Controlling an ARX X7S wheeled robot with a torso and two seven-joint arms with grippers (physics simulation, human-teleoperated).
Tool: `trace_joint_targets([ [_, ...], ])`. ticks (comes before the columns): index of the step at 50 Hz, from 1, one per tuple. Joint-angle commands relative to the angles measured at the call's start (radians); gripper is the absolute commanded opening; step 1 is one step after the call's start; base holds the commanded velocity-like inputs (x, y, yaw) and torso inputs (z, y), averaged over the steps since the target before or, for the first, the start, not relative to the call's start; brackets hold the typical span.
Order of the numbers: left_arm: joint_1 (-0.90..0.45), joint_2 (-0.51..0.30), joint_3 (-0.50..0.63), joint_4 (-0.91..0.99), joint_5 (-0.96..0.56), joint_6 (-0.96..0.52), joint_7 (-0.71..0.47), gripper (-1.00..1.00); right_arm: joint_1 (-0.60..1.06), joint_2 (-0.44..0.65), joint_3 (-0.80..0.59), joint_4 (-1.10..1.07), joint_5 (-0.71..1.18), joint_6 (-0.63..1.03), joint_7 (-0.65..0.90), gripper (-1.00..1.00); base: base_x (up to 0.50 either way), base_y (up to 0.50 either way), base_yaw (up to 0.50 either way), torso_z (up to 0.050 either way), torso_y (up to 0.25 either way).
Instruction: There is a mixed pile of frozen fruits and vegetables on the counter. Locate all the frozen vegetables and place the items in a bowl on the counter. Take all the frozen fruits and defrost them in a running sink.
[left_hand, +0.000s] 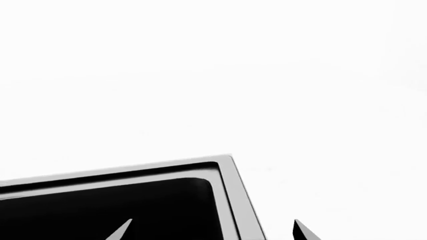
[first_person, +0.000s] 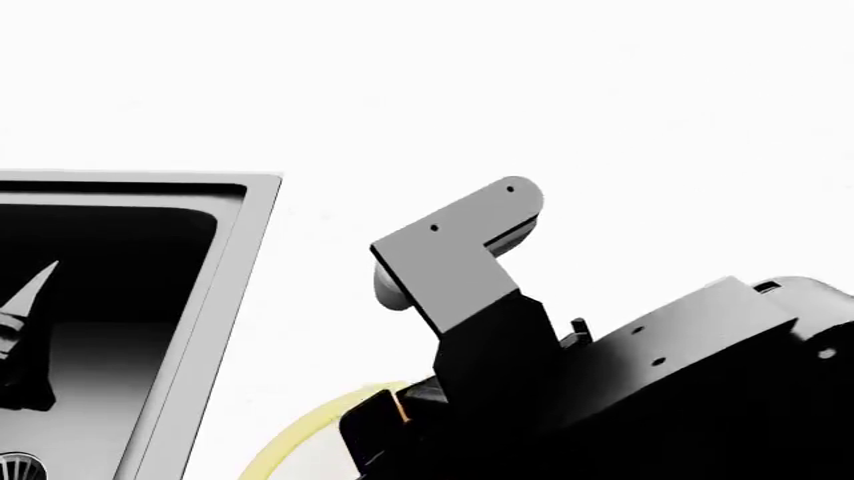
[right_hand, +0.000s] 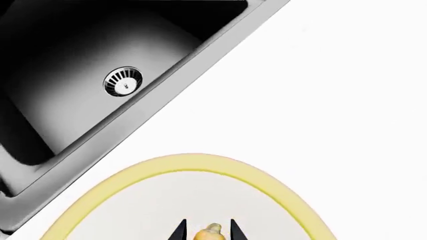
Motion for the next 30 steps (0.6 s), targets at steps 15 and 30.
trace_joint_targets([
  [15, 0.002, -0.004, 0.012, 0.001, -0.002, 0.009, -0.004, 1.0, -0.094, -0.045, -0.025, -0.009, -0.137, 0.005, -0.113, -1.0, 0.0, 0.0, 0.0, 0.0, 0.0],
  [30, 0.011, -0.005, 0.021, 0.002, -0.007, 0.016, 0.002, 1.0, -0.081, -0.044, -0.053, -0.009, -0.107, -0.027, -0.091, 1.0, 0.0, 0.0, 0.0, 0.0, 0.0],
])
